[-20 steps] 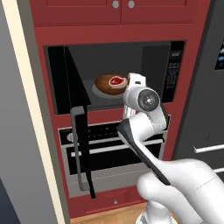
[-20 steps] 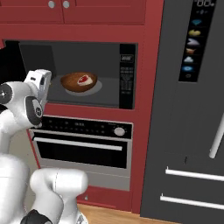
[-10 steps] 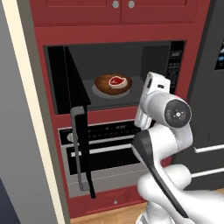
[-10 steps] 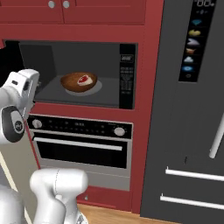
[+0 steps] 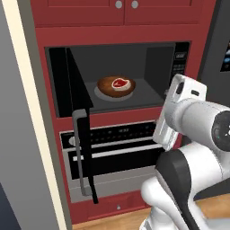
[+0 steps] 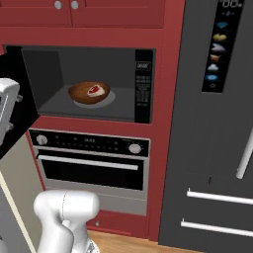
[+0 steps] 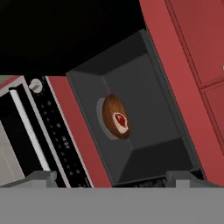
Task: Remove the orange from the bowl and place it on the small plate. Then place the bowl with only the steak in the microwave, close the door, and press the start button to microwave the steak.
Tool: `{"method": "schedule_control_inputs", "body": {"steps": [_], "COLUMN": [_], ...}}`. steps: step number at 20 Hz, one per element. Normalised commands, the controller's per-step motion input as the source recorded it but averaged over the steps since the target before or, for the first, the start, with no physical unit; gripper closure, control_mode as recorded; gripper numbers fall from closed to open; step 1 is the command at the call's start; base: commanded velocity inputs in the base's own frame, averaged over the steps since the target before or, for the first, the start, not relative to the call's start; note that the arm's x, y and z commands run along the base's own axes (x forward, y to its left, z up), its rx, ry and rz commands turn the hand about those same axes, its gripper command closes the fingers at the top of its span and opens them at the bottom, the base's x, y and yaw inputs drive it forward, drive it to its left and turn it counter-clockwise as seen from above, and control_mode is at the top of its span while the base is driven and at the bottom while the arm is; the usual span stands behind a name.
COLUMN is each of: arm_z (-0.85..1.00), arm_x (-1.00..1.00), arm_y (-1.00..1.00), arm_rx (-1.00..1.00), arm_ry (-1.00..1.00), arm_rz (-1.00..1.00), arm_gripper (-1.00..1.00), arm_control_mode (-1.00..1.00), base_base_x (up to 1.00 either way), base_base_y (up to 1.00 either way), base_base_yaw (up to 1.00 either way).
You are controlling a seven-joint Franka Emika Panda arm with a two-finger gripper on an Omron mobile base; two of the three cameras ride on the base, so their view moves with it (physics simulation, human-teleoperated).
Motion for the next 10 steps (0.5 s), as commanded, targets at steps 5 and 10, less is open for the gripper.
{"method": "schedule_control_inputs", "body": {"steps": [5,10], "arm_z": [-0.09,0.02], "arm_x": [-1.00,-0.97], "arm_y": [0.30,0.66], "arm_rx": [0.00,-0.02], "arm_ry": [-0.09,-0.03], "arm_rz": [0.00,0.00], "arm_gripper": [-1.00,-1.00], "arm_control_mode": [-1.00,-1.00], "base_base_x": [0.00,0.00], "base_base_y": [0.00,0.00], "base_base_yaw": [0.00,0.00]}}
